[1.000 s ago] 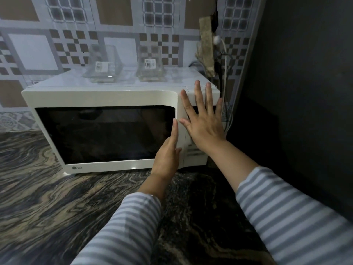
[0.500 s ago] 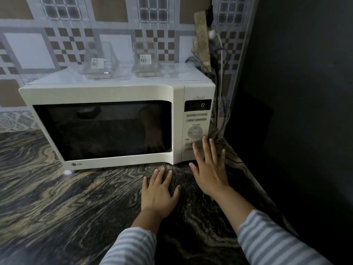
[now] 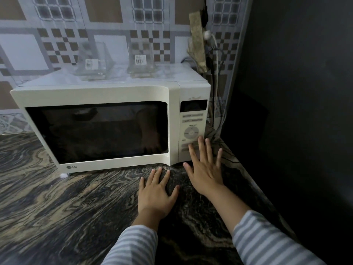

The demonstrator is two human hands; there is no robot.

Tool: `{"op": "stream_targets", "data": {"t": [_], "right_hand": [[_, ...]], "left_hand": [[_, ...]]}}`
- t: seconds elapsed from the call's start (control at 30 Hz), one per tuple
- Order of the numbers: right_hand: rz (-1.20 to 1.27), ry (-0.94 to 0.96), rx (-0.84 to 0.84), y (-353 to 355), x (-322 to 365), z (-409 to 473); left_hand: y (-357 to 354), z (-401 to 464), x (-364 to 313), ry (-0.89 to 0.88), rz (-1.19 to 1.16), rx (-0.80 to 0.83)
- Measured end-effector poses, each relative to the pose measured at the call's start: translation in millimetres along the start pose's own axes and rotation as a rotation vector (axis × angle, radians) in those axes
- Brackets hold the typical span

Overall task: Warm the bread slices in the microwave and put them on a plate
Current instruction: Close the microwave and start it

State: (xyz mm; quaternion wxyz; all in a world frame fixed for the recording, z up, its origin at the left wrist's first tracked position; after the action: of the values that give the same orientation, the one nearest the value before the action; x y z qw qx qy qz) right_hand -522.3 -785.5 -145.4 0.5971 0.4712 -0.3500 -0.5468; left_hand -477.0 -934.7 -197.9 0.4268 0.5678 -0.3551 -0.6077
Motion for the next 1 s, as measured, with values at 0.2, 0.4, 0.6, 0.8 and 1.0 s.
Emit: {"op": "stream_targets", "data": {"t": [0.2, 0.4, 0.6, 0.8, 1.0], "right_hand": [[0.068, 0.002, -0.033, 23.4, -0.8, 2.9], [0.082, -0.002, 0.007, 30.1, -2.1, 7.9], [0.086, -0.016, -0.008, 31.4, -0.7, 9.1], [0.012, -0.022, 0.033, 35.2, -2.4, 9.6], [0.041, 0.002, 0.045, 39.2, -3.8, 2.5]], "left_hand": [[-1.2, -0.3, 0.4, 0.001, 0.025, 0.026], [-1.1, -0.7, 0.9, 0.001, 0.020, 0.027], [-0.8, 0.4, 1.0, 0.002, 0.018, 0.025], [-0.8, 0.4, 1.5, -0.003, -0.001, 0.020], [-1.1, -0.8, 0.6, -0.004, 0.010, 0.027]]}}
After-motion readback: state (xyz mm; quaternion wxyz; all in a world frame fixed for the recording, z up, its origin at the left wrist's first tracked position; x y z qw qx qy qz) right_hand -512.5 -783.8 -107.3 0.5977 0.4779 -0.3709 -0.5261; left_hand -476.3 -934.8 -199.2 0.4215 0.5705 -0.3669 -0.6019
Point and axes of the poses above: each hand's wrist, its own z-axis towards the middle knuckle, its own y-axis out of the back of the hand, x = y × z, the point moved 6 cm from there along z, towards the middle knuckle, and after that the axes turned 8 degrees about -z, right-handed, at the moved point
